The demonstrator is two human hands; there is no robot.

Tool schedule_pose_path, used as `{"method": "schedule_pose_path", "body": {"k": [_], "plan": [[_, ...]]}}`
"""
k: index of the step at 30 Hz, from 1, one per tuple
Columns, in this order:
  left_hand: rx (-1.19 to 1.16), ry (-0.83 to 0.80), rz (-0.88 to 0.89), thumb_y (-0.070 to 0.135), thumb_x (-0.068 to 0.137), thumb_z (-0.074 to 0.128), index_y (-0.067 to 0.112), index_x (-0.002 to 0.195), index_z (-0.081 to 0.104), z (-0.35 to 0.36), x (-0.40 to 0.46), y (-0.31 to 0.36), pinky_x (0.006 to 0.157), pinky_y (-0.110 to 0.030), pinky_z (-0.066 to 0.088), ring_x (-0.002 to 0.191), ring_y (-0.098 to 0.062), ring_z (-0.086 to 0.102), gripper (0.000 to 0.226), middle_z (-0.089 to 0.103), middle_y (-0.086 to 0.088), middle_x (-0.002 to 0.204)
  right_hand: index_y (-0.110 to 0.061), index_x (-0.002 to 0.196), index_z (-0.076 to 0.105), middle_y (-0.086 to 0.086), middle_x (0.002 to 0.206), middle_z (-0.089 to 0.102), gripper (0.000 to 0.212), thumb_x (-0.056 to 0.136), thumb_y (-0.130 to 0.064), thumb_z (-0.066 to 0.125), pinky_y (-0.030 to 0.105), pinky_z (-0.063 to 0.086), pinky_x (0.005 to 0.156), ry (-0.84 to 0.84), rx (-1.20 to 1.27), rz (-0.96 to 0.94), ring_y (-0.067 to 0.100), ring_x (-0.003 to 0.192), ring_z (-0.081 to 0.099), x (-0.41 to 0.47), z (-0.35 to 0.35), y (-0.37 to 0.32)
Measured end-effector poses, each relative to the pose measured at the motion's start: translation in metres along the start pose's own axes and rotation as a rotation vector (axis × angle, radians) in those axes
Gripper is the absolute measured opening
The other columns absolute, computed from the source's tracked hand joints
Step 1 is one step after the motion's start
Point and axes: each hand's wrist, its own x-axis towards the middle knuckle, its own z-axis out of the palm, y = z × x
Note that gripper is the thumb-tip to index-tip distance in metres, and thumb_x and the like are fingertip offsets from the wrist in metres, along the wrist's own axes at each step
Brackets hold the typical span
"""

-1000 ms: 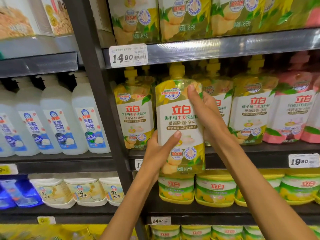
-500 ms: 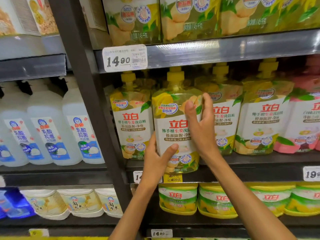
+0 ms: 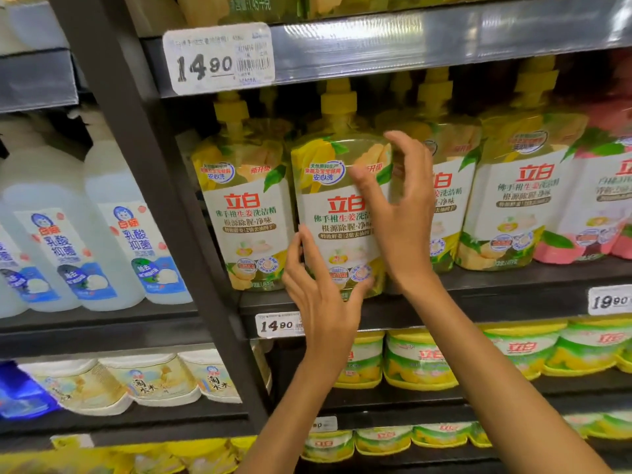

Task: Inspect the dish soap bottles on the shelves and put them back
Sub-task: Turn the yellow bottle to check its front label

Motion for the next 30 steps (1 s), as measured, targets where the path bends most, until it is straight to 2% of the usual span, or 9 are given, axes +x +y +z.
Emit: {"method": "schedule_pose_path", "body": {"k": [8,11,14,17,19,21,24,27,30], "plan": [[0.153,0.004,-0.115,0.037,0.072,0.08,0.014,0.148,-0.001,0.01,0.012,-0.002,0.099,-0.04,0.034,0.112,-0.03,0.038,0.113,0.032,-0.02,0.137,0.002,0.135,0.049,0.02,0.136,0.048,0.058,0.091,-0.03,0.066,0.039,0.036,0.099,-0.215,-0.369,-0.092,0.037,0.119,0.043,0.005,-0.006,0.017],[0.184,0.011,-0.15,0.034,0.073,0.08,0.012,0.147,-0.003,0.015,0.015,0.005,0.099,-0.041,0.036,0.114,-0.032,0.039,0.114,0.034,-0.021,0.138,0.006,0.124,0.053,0.021,0.122,0.053,0.051,0.09,-0.03,0.066,0.04,0.047,0.076,-0.223,-0.372,-0.125,0.034,0.107,0.053,0.012,-0.004,0.02],[0.228,0.016,-0.162,0.031,0.075,0.078,0.005,0.15,0.006,0.019,0.017,0.011,0.098,-0.042,0.037,0.117,-0.034,0.037,0.107,0.034,-0.023,0.139,0.005,0.114,0.057,0.02,0.111,0.057,0.044,0.089,-0.029,0.068,0.032,0.038,0.06,-0.181,-0.456,-0.201,0.033,0.095,0.056,0.015,-0.001,0.022],[0.266,0.017,-0.198,0.029,0.079,0.076,0.003,0.151,0.007,0.023,0.016,0.016,0.102,-0.044,0.034,0.123,-0.036,0.035,0.103,0.029,-0.023,0.144,0.006,0.111,0.061,0.021,0.108,0.061,0.036,0.085,-0.017,0.072,0.038,0.048,0.063,-0.152,-0.452,-0.248,0.035,0.096,0.059,0.012,-0.006,0.022],[0.279,0.047,-0.204,0.022,0.08,0.076,0.001,0.15,0.012,0.027,0.014,0.023,0.102,-0.048,0.034,0.125,-0.041,0.035,0.097,0.027,-0.027,0.145,0.007,0.113,0.062,0.024,0.111,0.063,0.037,0.084,-0.012,0.072,0.038,0.047,0.079,-0.026,-0.426,-0.277,0.036,0.102,0.059,0.016,-0.022,0.027],[0.247,0.097,-0.124,0.011,0.081,0.073,0.0,0.147,0.025,0.034,0.007,0.036,0.101,-0.054,0.036,0.123,-0.044,0.038,0.083,0.032,-0.029,0.142,0.007,0.107,0.063,0.024,0.103,0.063,0.036,0.088,-0.023,0.069,0.037,0.038,0.083,0.076,-0.476,-0.284,0.032,0.1,0.052,0.033,-0.045,0.037],[0.058,0.072,-0.062,0.004,0.087,0.062,0.002,0.142,0.036,0.054,-0.003,0.062,0.109,-0.046,0.029,0.128,-0.033,0.037,0.061,0.041,-0.021,0.14,0.0,0.071,0.058,0.019,0.066,0.057,0.052,0.086,-0.05,0.06,0.04,0.033,0.075,0.111,-0.736,-0.353,0.031,0.071,0.055,0.059,-0.076,0.058],[-0.01,-0.092,-0.157,0.019,0.095,0.053,0.011,0.151,0.006,0.077,-0.002,0.086,0.116,-0.031,0.013,0.146,-0.021,0.011,0.073,0.012,-0.009,0.158,-0.005,0.053,0.052,0.014,0.047,0.053,0.062,0.076,-0.06,0.068,0.038,0.039,0.072,-0.001,-0.812,-0.454,0.028,0.051,0.055,0.071,-0.087,0.064],[-0.029,-0.119,-0.217,0.027,0.096,0.052,0.009,0.149,-0.014,0.091,-0.004,0.1,0.117,-0.024,-0.002,0.148,-0.017,-0.009,0.086,-0.012,-0.006,0.16,-0.008,0.052,0.047,0.013,0.046,0.052,0.058,0.071,-0.058,0.069,0.037,0.029,0.066,-0.079,-0.673,-0.462,0.028,0.047,0.052,0.08,-0.092,0.066]]}}
